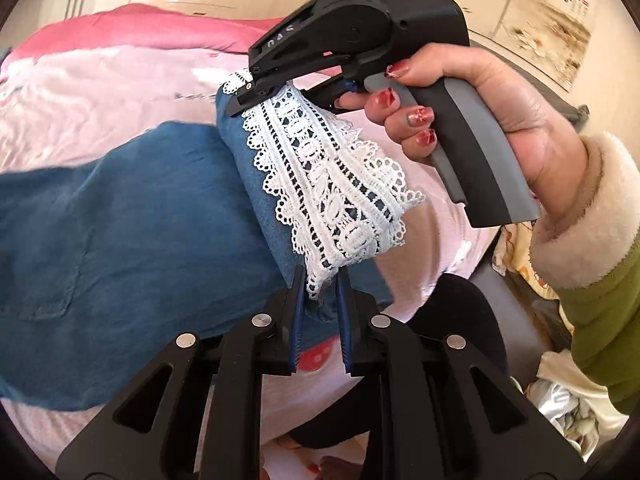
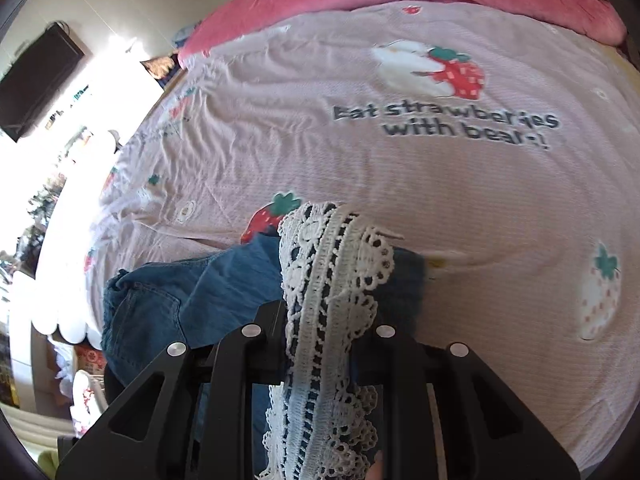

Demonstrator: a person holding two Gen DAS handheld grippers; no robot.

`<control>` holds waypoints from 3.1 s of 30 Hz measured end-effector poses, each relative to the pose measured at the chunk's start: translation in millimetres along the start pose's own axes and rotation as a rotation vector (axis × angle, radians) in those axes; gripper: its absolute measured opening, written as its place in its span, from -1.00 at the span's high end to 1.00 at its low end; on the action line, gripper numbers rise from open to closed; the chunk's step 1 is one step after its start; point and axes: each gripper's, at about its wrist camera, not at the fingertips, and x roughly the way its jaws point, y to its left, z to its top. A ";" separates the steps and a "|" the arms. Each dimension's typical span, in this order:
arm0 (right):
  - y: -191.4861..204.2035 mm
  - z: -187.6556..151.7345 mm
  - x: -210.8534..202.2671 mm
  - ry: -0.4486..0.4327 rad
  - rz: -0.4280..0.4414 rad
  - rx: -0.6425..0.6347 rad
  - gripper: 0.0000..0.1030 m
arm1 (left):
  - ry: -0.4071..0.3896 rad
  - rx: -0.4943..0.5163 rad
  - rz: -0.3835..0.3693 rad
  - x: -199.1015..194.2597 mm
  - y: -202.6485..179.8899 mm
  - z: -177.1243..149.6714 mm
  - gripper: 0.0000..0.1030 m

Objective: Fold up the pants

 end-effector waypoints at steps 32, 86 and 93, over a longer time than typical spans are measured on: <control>70.8 15.9 23.8 -0.017 -0.165 -0.267 -0.37 | -0.038 -0.277 -0.078 -32.3 68.6 -14.1 -0.11; 103.9 13.5 45.1 0.000 -0.090 -0.412 0.83 | 0.013 -0.207 0.077 -32.0 58.5 -19.7 0.37; 120.9 15.3 63.3 0.037 -0.114 -0.472 0.76 | 0.014 -0.200 0.084 -31.0 57.0 -20.2 0.36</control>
